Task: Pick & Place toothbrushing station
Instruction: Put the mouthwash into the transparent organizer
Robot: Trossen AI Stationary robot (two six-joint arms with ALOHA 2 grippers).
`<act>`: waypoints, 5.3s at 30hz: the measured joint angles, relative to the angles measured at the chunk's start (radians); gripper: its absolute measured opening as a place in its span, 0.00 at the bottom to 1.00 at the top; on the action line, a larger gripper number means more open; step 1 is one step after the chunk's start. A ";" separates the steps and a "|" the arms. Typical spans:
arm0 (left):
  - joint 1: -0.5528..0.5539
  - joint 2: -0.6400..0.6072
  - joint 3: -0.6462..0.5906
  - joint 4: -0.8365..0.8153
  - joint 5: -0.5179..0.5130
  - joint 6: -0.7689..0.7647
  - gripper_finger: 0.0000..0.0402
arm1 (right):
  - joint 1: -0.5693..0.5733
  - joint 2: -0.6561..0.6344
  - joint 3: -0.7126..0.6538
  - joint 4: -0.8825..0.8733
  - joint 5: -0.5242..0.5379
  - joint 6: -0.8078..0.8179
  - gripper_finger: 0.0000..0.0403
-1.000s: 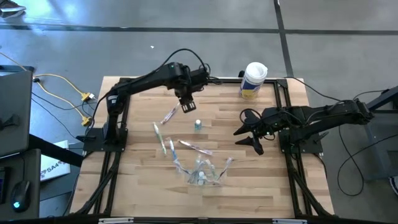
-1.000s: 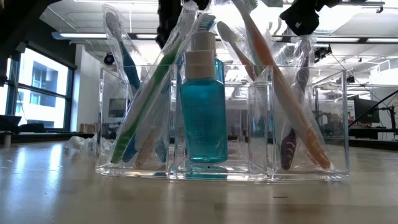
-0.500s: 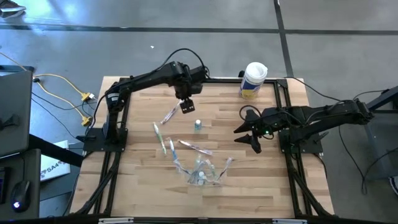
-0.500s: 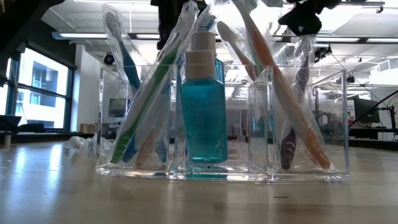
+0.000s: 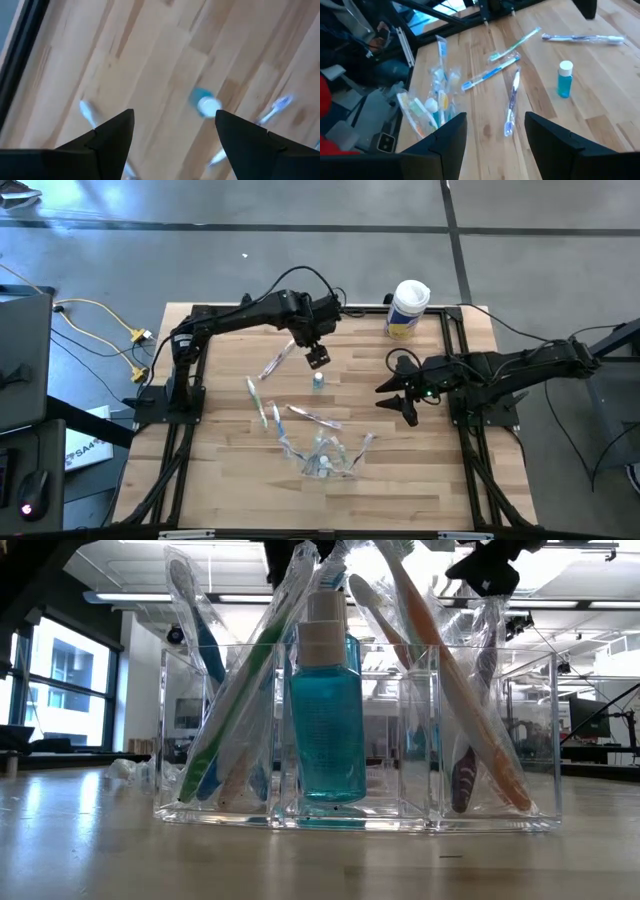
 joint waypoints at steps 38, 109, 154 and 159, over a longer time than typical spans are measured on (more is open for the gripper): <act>-0.164 0.117 -0.105 0.050 -0.174 -0.045 0.69 | 0.000 0.000 0.000 0.079 -0.003 0.083 0.48; -0.150 0.128 -0.184 0.177 -0.107 0.021 0.69 | 0.000 0.000 0.000 0.078 -0.006 0.098 0.48; -0.150 0.193 -0.203 0.190 -0.147 0.004 0.28 | 0.114 0.001 0.000 0.077 0.082 0.097 0.48; -0.150 0.193 -0.203 0.182 -0.147 -0.005 0.25 | 0.114 0.001 0.000 0.077 0.082 0.097 0.48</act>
